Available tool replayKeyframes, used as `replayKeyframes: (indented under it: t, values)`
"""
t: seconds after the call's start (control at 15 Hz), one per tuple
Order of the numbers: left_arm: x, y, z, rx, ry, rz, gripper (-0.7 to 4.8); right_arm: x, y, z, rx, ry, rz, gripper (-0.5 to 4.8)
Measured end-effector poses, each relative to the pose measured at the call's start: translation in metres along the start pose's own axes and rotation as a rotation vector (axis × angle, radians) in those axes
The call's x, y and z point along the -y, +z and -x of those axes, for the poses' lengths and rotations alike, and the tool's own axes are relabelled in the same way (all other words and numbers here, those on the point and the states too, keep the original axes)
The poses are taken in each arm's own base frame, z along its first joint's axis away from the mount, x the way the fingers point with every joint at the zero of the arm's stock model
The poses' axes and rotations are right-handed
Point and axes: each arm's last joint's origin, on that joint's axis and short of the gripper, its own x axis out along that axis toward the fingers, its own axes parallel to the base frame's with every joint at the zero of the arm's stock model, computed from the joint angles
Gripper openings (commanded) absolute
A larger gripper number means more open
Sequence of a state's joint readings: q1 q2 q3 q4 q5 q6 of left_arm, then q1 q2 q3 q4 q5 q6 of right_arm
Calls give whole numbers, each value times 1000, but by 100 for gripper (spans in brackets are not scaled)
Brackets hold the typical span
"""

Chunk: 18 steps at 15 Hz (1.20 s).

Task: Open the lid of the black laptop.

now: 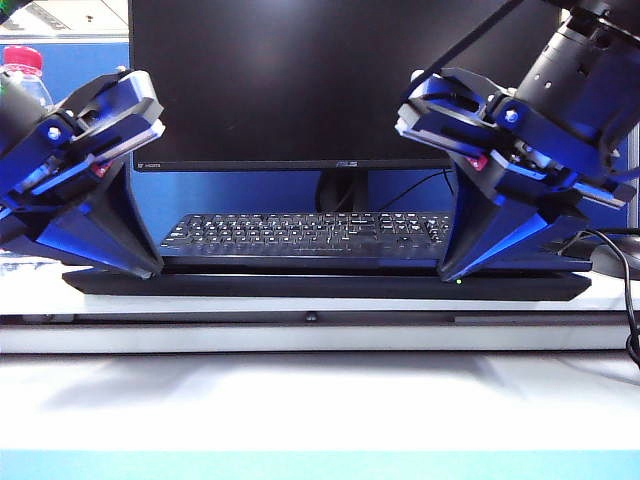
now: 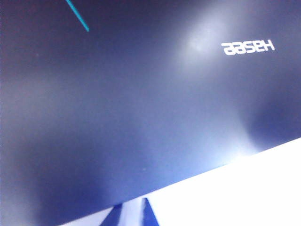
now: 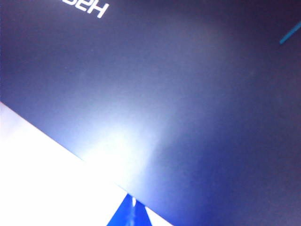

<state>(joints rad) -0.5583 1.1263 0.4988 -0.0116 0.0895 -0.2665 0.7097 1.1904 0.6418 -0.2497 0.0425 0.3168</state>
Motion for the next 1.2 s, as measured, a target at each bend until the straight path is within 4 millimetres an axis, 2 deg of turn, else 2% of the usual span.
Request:
replayKeyframes:
  t: [0.67, 1.07, 1.2]
  values:
    - [2, 9, 0, 93, -22, -7, 53, 9, 5, 0, 37, -28, -33, -1]
    - [4, 18, 1, 191, -17, -23, 53, 12, 17, 1, 138, -15, -47, -1]
    - [5, 22, 2, 233, -20, -39, 53, 11, 27, 5, 171, -18, -34, -1]
